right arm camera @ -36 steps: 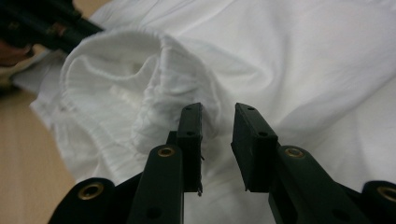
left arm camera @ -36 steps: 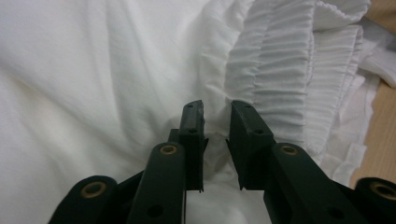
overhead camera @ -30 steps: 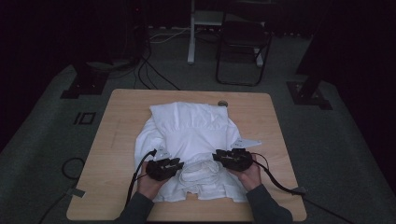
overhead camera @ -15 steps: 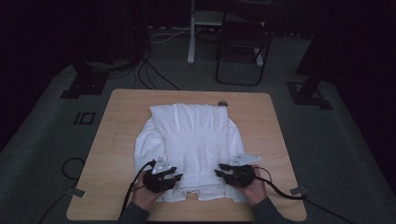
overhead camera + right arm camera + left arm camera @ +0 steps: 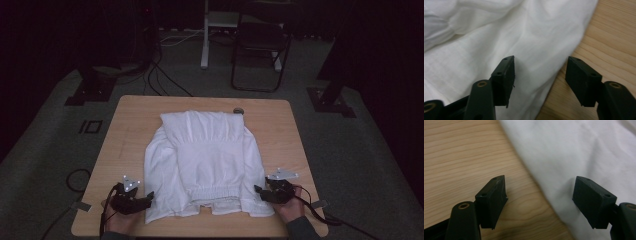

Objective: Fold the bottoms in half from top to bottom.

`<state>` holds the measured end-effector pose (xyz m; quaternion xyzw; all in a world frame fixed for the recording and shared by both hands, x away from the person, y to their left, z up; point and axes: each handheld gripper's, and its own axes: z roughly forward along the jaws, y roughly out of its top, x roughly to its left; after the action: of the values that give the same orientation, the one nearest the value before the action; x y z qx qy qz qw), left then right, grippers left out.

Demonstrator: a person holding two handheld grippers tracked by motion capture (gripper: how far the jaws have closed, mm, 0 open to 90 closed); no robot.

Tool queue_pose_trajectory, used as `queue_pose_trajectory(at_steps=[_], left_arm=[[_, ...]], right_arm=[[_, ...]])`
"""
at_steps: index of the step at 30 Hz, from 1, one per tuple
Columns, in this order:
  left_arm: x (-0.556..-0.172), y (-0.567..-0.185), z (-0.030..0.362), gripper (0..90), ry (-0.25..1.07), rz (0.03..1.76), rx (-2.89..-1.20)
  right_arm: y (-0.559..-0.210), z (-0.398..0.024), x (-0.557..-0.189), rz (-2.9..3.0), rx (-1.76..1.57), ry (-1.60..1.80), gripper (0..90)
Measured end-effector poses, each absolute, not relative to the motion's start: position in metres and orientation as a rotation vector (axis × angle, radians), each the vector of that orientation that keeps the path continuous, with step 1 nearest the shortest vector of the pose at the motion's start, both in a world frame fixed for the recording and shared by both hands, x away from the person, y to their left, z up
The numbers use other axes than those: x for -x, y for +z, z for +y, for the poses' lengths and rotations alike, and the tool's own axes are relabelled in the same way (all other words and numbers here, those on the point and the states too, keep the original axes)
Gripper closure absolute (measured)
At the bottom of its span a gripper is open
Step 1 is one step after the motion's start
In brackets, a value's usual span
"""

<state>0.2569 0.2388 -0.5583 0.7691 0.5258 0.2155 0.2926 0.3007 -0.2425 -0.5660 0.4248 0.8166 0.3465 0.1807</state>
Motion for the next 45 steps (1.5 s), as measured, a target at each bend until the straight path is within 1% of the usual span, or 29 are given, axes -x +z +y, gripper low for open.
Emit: queue_pose_trajectory(at_steps=[3, 4, 5, 7, 8, 10, 14, 15, 16, 18, 24, 25, 26, 27, 28, 30, 33, 38, 40, 42, 43, 45], left_arm=[[-0.255, -0.559, 0.227, 28.1, 0.563, 1.340, -2.070], [-0.255, -0.559, 0.225, 34.7, 0.560, 1.314, -2.075], [-0.254, -0.557, 0.222, 47.2, 0.538, 1.275, -2.091], [-0.255, -0.556, 0.222, 78.7, 0.500, 1.246, -2.106], [-0.256, -0.555, 0.222, 87.8, 0.520, 1.237, -2.121], [-0.256, -0.553, 0.228, 89.1, 0.565, 1.259, -2.145], [-0.252, -0.552, 0.261, 89.5, 0.598, 1.358, -2.100], [-0.252, -0.552, 0.261, 89.6, 0.598, 1.358, -2.100], [-0.246, -0.551, 0.273, 89.6, 0.588, 1.378, -2.076], [-0.238, -0.551, 0.277, 89.7, 0.592, 1.385, -2.100], [-0.217, -0.550, 0.273, 89.3, 0.506, 1.332, -2.144], [-0.216, -0.549, 0.272, 87.7, 0.491, 1.298, -2.143], [-0.216, -0.547, 0.272, 80.1, 0.526, 1.287, -2.113], [-0.219, -0.545, 0.273, 69.1, 0.547, 1.299, -2.096], [-0.222, -0.542, 0.275, 64.6, 0.553, 1.302, -2.083], [-0.232, -0.532, 0.276, 56.7, 0.586, 1.290, -2.027], [-0.254, -0.517, 0.273, 51.5, 0.608, 1.264, -1.966], [-0.302, -0.495, 0.263, 45.9, 0.590, 1.216, -1.906], [-0.322, -0.489, 0.258, 44.9, 0.597, 1.204, -1.888], [-0.342, -0.484, 0.251, 42.4, 0.590, 1.191, -1.891], [-0.351, -0.482, 0.246, 42.4, 0.611, 1.176, -1.900], [-0.369, -0.480, 0.239, 42.4, 0.605, 1.158, -1.914]], right_arm=[[-0.566, -0.240, -0.302, 2.314, -1.186, 0.990, 50.6], [-0.565, -0.239, -0.302, 2.318, -1.178, 0.995, 58.4], [-0.565, -0.239, -0.302, 2.326, -1.171, 0.996, 68.1], [-0.563, -0.239, -0.304, 2.336, -1.180, 0.981, 82.8], [-0.562, -0.240, -0.305, 2.337, -1.181, 0.975, 86.2], [-0.560, -0.245, -0.305, 2.320, -1.188, 0.910, 87.4], [-0.560, -0.266, -0.302, 2.296, -1.265, 0.912, 88.0], [-0.560, -0.271, -0.300, 2.291, -1.281, 0.917, 88.0], [-0.560, -0.277, -0.296, 2.292, -1.292, 0.930, 88.0], [-0.561, -0.281, -0.287, 2.306, -1.295, 0.945, 88.1], [-0.559, -0.283, -0.262, 2.344, -1.273, 0.915, 87.8], [-0.559, -0.284, -0.260, 2.354, -1.277, 0.932, 85.6], [-0.558, -0.286, -0.260, 2.366, -1.276, 0.963, 77.7], [-0.556, -0.287, -0.261, 2.344, -1.269, 0.997, 68.2], [-0.553, -0.288, -0.263, 2.322, -1.267, 1.015, 62.0], [-0.546, -0.290, -0.268, 2.280, -1.272, 1.074, 53.9], [-0.535, -0.288, -0.282, 2.238, -1.242, 1.155, 50.1], [-0.522, -0.272, -0.315, 2.218, -1.199, 1.230, 48.0], [-0.517, -0.263, -0.330, 2.225, -1.170, 1.248, 48.0], [-0.515, -0.255, -0.344, 2.227, -1.160, 1.252, 47.6], [-0.513, -0.250, -0.355, 2.226, -1.151, 1.256, 47.7], [-0.511, -0.243, -0.372, 2.221, -1.168, 1.262, 50.2]])
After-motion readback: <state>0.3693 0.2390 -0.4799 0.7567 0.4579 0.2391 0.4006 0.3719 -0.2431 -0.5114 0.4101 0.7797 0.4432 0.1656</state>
